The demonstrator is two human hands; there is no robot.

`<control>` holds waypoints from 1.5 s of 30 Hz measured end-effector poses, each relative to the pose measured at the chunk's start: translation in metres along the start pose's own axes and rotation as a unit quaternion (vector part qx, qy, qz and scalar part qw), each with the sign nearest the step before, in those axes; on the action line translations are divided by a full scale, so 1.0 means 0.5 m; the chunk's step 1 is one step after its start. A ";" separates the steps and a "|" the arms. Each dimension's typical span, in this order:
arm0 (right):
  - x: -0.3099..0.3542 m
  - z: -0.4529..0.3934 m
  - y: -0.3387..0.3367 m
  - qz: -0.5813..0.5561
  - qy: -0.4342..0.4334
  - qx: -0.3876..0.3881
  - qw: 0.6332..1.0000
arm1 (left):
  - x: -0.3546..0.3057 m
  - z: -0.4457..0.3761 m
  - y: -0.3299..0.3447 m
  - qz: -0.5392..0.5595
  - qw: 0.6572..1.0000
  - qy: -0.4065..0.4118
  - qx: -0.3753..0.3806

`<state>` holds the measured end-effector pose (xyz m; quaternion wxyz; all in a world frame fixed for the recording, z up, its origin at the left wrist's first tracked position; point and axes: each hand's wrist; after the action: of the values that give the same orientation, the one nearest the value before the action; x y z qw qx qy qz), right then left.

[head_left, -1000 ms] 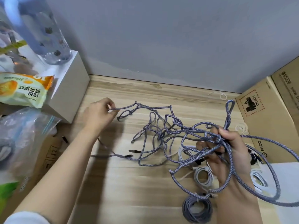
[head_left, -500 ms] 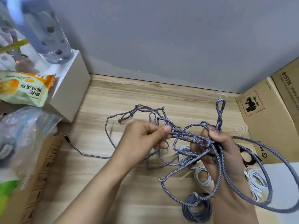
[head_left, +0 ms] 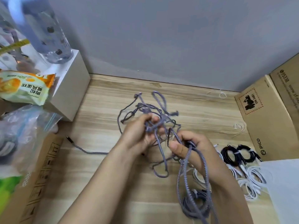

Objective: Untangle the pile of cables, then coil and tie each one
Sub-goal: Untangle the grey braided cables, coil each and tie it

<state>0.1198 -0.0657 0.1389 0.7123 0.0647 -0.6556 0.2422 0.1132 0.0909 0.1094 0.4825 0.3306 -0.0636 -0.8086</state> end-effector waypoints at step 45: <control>0.012 0.000 -0.024 -0.091 0.108 -0.110 0.984 | 0.006 -0.029 -0.076 -0.131 0.933 0.321 0.098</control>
<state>0.1252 -0.0746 0.1475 0.8006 0.0189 -0.5892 0.1077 0.0928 0.1114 0.0807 0.3325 0.6238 0.0598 -0.7048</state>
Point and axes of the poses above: each hand's wrist, its own z-axis away from the middle knuckle, its own y-axis out of the palm, x = y × z, and after that the axes turned 14 degrees about -x, right-handed
